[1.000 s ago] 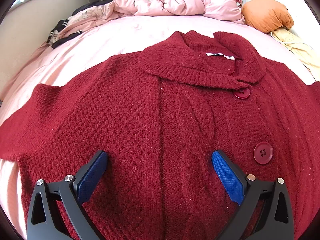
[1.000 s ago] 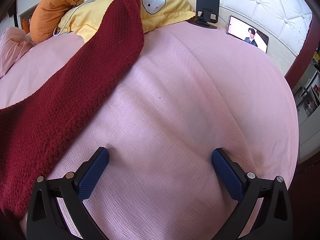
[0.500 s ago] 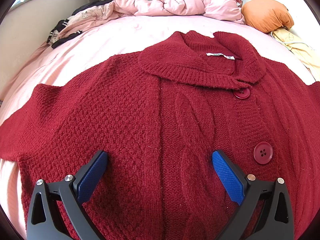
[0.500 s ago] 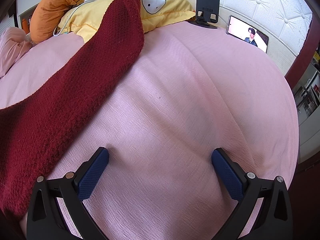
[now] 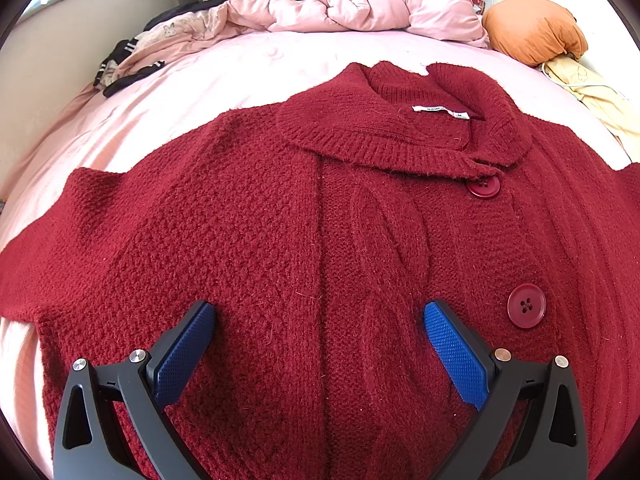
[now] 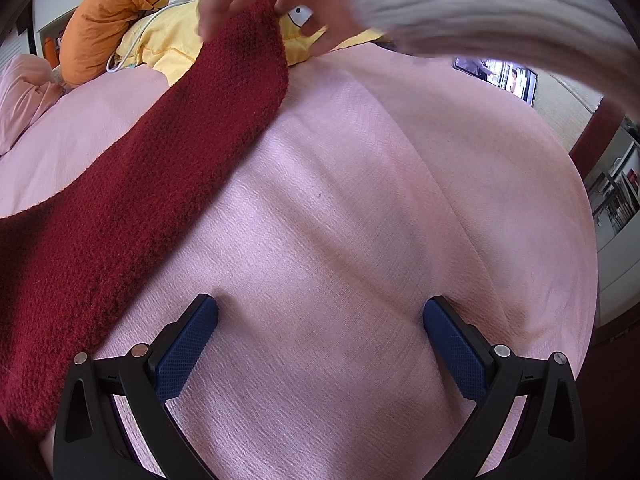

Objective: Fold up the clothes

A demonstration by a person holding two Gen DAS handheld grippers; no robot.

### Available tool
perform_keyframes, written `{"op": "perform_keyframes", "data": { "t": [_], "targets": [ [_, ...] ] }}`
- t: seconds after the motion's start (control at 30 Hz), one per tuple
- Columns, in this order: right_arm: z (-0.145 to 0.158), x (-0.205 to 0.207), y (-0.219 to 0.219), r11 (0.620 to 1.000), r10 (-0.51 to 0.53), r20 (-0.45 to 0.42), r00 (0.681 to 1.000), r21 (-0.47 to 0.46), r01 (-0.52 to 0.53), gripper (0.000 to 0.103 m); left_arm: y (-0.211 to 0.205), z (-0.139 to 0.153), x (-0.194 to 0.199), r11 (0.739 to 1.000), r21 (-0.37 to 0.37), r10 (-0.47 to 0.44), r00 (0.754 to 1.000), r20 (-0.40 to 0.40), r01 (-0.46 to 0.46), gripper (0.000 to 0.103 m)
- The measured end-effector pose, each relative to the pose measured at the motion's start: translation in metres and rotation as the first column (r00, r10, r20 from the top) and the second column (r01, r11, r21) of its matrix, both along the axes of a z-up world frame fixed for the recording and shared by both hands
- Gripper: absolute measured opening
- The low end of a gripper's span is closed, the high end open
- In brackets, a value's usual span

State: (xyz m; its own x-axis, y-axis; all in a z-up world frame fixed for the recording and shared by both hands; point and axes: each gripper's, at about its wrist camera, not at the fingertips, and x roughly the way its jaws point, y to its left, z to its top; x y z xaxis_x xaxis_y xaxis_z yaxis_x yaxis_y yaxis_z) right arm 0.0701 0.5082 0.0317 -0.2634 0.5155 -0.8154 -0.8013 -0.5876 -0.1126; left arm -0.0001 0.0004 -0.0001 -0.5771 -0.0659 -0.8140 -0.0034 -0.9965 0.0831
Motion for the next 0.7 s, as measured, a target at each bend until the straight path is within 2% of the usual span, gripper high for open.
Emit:
{"op": "perform_keyframes", "data": {
  "t": [0.7],
  "targets": [
    [0.0012,-0.0044,-0.0018,1.000,0.001,0.000,1.000,0.000,-0.001,0.103,0.0002,-0.0004,0.0001,1.000,0.000,0.000,1.000,0.000,0.000,0.103]
  ]
}}
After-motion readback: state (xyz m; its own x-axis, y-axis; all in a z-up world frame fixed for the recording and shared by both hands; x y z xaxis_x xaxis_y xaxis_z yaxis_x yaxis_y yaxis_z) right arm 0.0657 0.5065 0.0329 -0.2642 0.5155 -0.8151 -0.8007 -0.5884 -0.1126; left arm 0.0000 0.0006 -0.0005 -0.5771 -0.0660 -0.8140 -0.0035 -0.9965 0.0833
